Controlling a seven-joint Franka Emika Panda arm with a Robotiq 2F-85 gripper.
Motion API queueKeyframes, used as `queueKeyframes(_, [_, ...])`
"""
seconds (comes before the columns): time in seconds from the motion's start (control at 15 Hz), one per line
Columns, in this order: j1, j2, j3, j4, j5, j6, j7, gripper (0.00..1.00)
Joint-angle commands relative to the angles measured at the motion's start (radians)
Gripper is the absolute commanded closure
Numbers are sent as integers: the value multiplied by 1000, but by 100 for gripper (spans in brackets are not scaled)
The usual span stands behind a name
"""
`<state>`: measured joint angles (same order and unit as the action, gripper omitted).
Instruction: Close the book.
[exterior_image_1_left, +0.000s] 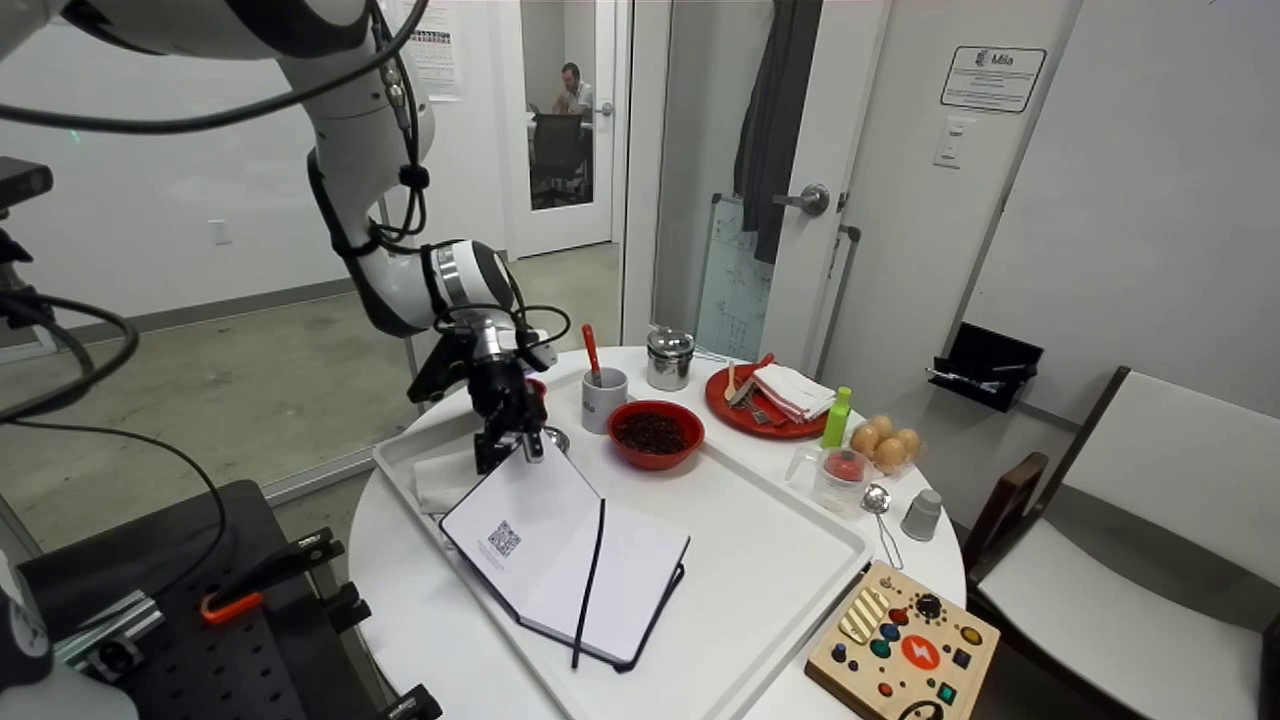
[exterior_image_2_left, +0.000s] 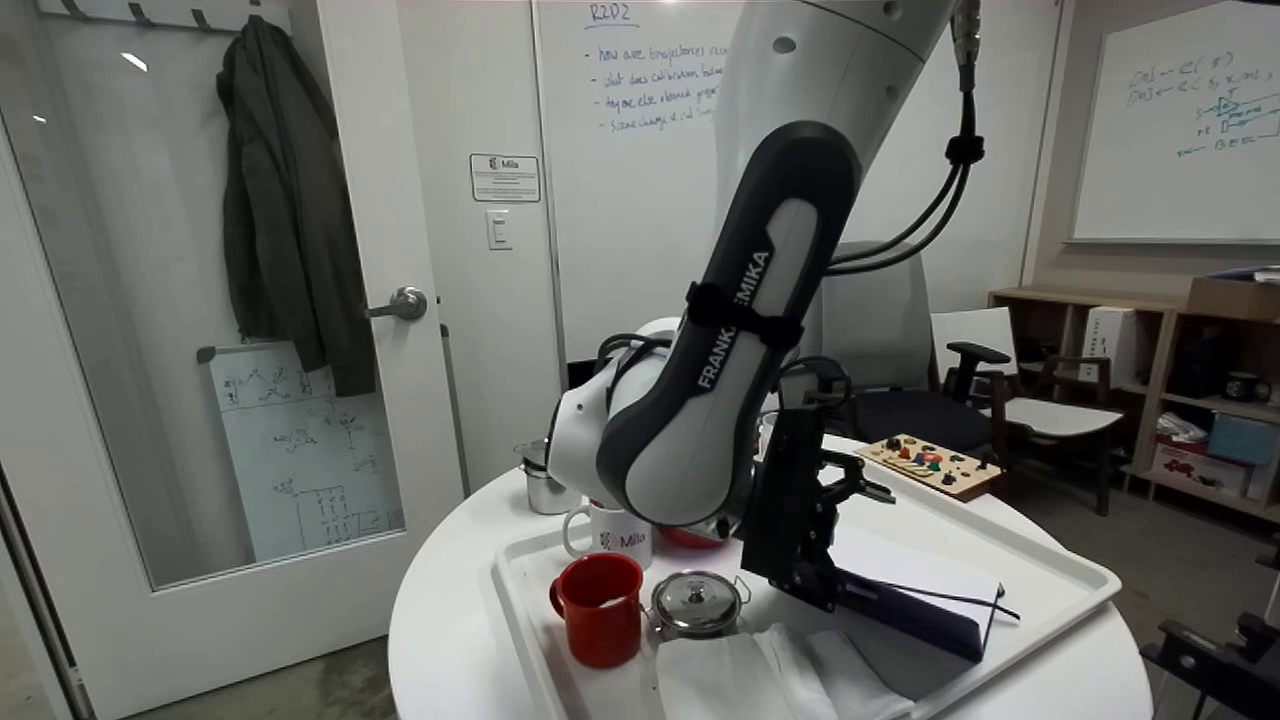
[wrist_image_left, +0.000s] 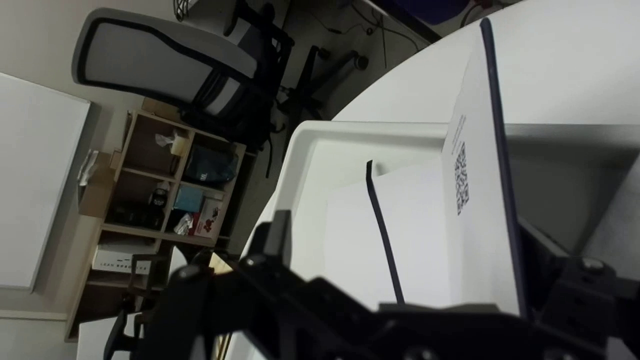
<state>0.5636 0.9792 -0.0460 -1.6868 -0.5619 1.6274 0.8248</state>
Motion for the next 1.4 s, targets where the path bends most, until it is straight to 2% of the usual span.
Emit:
queueKeyframes(0.0, [-38, -32, 4, -23, -6, -26, 29, 0])
queueKeyframes(0.6, [-125, -62, 2, -62, 6, -43, 79, 0])
queueKeyframes(1.33, [-196, -136, -8, -118, 2, -53, 125, 0])
